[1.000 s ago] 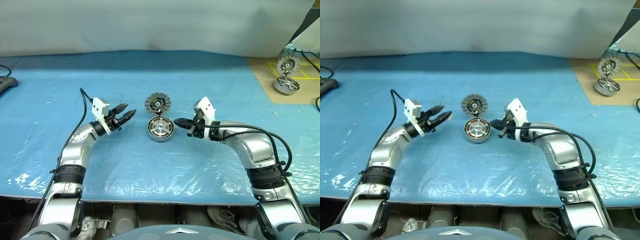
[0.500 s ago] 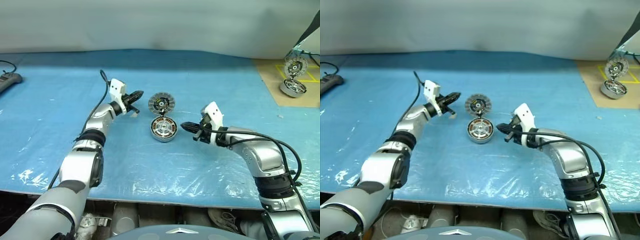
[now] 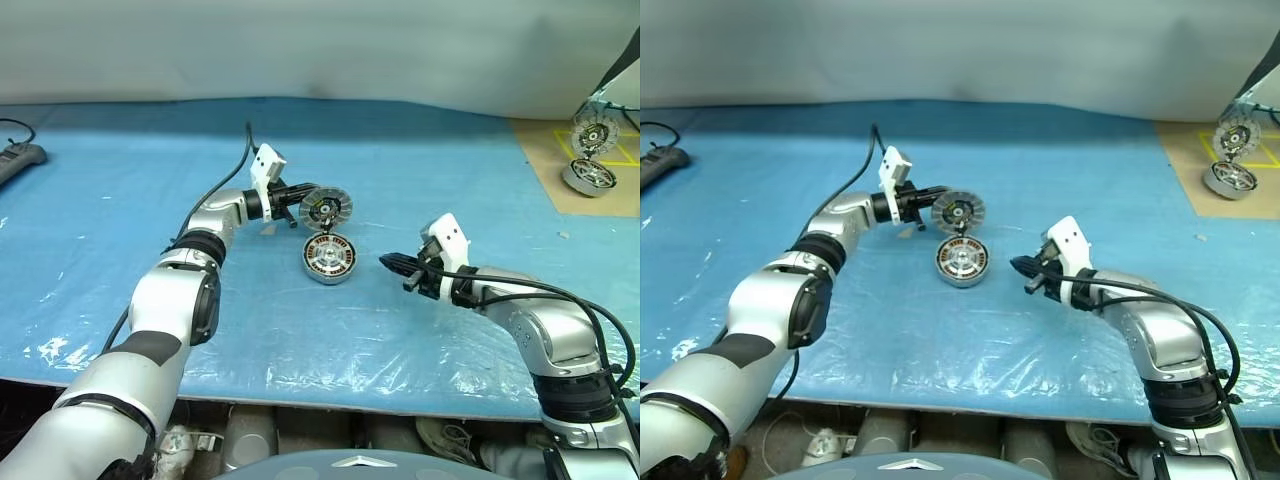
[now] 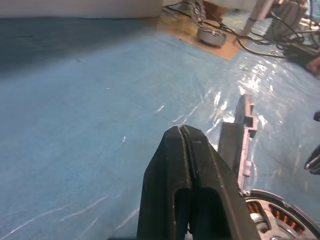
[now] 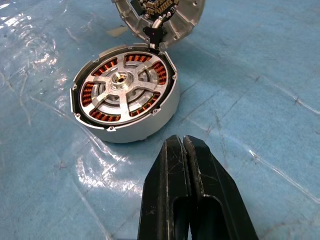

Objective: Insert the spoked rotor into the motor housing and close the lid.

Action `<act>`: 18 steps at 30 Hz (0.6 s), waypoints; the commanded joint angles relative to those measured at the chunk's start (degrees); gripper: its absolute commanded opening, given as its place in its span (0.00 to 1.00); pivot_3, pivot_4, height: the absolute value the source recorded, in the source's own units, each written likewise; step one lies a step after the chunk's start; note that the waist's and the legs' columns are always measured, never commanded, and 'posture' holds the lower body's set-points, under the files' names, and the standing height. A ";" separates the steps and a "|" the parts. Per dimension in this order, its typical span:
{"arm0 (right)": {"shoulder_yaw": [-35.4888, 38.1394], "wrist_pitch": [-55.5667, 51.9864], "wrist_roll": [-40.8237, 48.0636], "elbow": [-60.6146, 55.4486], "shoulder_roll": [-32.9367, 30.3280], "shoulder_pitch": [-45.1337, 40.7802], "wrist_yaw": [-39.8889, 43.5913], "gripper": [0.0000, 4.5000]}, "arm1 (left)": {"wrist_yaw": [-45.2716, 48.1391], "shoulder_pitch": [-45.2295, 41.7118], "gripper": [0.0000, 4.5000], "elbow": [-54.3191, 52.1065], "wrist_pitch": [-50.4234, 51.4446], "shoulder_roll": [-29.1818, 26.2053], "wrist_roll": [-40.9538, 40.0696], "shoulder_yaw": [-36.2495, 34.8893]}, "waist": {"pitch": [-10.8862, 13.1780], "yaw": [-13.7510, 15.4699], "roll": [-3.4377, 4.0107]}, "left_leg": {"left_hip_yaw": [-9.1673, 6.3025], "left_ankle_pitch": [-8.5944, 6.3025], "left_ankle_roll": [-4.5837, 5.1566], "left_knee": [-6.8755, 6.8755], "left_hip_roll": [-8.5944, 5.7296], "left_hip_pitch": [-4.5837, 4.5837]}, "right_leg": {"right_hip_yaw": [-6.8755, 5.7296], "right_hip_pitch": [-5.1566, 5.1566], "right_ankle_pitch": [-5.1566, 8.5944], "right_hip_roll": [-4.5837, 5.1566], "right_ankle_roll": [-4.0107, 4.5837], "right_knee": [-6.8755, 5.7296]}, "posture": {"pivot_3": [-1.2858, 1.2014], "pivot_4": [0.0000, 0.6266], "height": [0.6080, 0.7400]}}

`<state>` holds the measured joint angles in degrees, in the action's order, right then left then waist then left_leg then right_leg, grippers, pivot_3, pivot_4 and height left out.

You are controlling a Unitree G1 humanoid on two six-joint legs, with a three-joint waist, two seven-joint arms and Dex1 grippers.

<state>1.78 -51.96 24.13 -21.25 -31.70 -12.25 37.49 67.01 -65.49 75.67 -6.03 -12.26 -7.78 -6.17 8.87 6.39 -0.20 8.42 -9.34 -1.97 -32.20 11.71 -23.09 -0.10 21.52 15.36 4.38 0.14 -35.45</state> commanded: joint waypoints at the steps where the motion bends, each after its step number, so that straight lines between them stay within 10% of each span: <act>1: 3.61 -0.77 2.11 -3.82 -2.26 0.77 0.07 0.00 | 5.67 -2.82 0.00 -1.42 -1.07 0.87 1.13 0.95 | 0.03 0.17 -0.01 | 0.00 0.00 0.00 0.00 0.00 0.00 | 0.00 -0.01 0.00 0.00 0.00 0.01 | 0.52 0.24 1.00; 18: 11.61 11.09 5.65 -21.23 -2.94 22.20 0.59 0.00 | 21.49 6.24 0.00 -4.75 -16.52 5.60 7.21 9.50 | 0.08 2.43 -0.03 | -0.01 -0.01 0.02 0.12 0.04 -0.03 | -0.13 -0.08 -0.03 0.05 -0.11 0.27 | 0.52 0.24 1.00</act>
<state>13.43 -44.00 31.14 -39.92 -35.02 9.34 38.72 88.13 -58.70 72.48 -21.52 -6.72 -0.46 3.27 8.95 8.82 -0.23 8.40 -9.35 -1.95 -32.08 11.74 -23.11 -0.21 21.41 15.26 4.47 -0.07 -35.10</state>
